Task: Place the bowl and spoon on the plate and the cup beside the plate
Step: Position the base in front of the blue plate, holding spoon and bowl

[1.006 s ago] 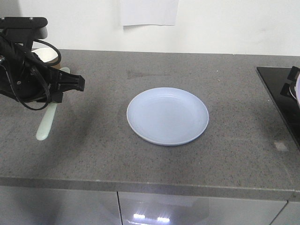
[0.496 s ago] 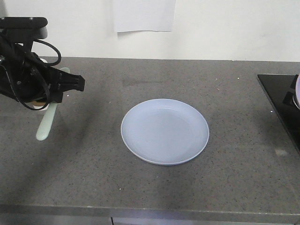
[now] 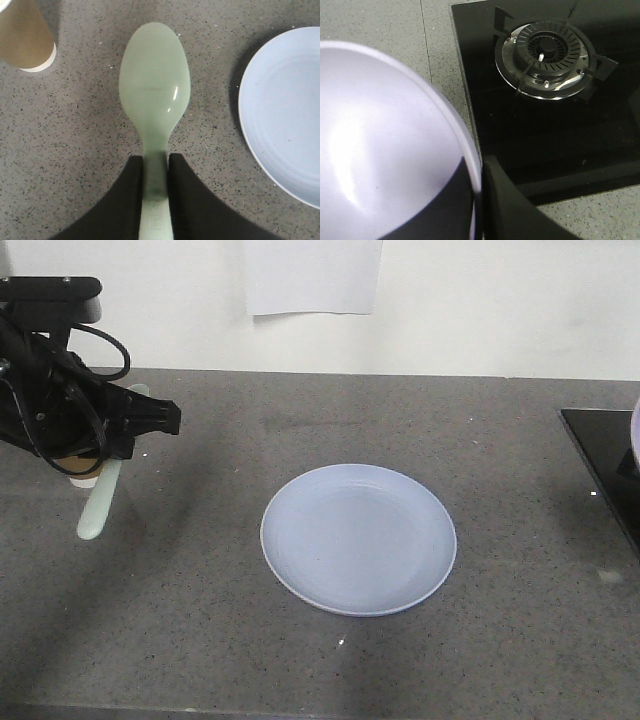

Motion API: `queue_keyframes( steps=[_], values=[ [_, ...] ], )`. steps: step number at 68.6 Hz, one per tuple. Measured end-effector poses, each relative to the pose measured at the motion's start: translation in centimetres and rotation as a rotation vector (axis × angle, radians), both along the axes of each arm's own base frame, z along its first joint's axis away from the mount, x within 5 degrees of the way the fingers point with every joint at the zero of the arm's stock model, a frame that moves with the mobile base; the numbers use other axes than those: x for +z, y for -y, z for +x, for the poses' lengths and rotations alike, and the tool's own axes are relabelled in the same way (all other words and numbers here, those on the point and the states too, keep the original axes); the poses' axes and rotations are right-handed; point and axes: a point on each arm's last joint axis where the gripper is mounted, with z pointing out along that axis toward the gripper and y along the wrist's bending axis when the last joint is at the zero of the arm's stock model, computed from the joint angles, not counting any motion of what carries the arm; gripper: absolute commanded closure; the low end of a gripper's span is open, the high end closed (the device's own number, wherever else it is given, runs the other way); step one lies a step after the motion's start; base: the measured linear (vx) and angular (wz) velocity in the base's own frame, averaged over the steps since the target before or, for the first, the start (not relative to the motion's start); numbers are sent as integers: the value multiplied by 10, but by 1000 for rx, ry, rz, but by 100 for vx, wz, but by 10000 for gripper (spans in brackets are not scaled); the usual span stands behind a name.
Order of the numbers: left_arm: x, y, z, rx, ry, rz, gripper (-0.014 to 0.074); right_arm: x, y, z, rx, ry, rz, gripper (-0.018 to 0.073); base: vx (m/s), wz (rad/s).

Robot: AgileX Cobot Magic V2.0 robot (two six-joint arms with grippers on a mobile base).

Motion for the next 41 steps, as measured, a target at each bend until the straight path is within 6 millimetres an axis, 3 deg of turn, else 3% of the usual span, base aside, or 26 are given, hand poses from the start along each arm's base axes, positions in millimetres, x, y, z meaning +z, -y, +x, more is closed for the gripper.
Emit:
queue_keyframes(
  steps=[41],
  values=[
    [0,0,0,0,0,0,603,0,0,0,0,0,0,565,4,3]
  ],
)
